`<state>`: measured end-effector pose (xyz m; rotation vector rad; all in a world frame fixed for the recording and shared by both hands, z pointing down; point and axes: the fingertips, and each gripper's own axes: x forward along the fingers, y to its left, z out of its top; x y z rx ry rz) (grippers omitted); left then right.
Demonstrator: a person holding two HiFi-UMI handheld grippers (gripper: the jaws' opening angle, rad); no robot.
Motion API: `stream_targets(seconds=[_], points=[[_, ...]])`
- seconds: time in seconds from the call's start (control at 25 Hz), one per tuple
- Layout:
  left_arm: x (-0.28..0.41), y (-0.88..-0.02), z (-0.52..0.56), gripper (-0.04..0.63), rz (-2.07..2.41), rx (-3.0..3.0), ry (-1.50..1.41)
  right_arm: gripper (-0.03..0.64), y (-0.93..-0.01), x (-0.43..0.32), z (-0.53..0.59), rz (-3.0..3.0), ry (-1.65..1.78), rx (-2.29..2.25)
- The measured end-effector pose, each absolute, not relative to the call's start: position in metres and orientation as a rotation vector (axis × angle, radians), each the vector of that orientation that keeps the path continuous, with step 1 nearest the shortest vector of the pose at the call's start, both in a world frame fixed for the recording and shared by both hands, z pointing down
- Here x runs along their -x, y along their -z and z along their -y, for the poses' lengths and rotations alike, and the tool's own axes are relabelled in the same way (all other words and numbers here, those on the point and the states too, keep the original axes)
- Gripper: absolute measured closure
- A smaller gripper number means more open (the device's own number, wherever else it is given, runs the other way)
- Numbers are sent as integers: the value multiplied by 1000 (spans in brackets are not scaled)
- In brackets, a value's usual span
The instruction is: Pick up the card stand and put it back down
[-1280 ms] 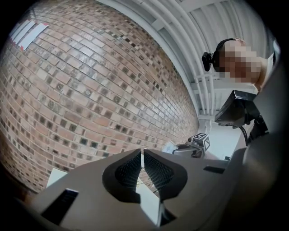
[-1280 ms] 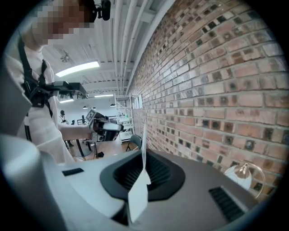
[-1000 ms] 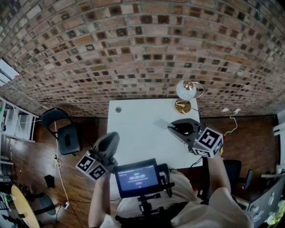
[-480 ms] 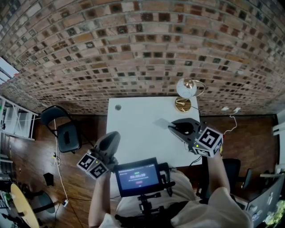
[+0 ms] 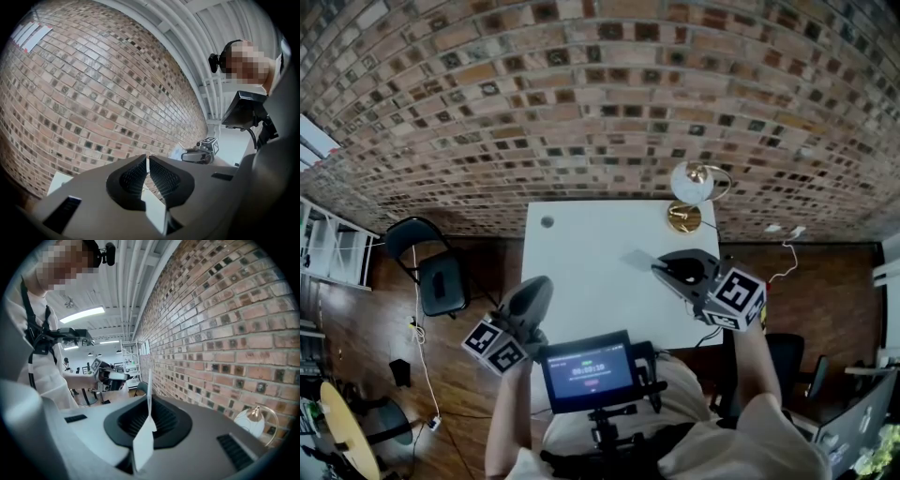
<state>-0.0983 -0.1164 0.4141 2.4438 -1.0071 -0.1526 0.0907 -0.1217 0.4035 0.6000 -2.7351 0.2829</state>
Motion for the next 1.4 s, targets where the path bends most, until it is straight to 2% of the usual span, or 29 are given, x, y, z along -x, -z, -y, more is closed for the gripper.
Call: stream_targets(seconds=[0.8, 1.4], points=[[98, -435, 115, 589, 1009, -2372, 152, 591, -420, -97, 114, 2707, -286, -633], [110, -478, 114, 589, 1045, -2315, 41, 591, -477, -85, 126, 2619, -323, -592]])
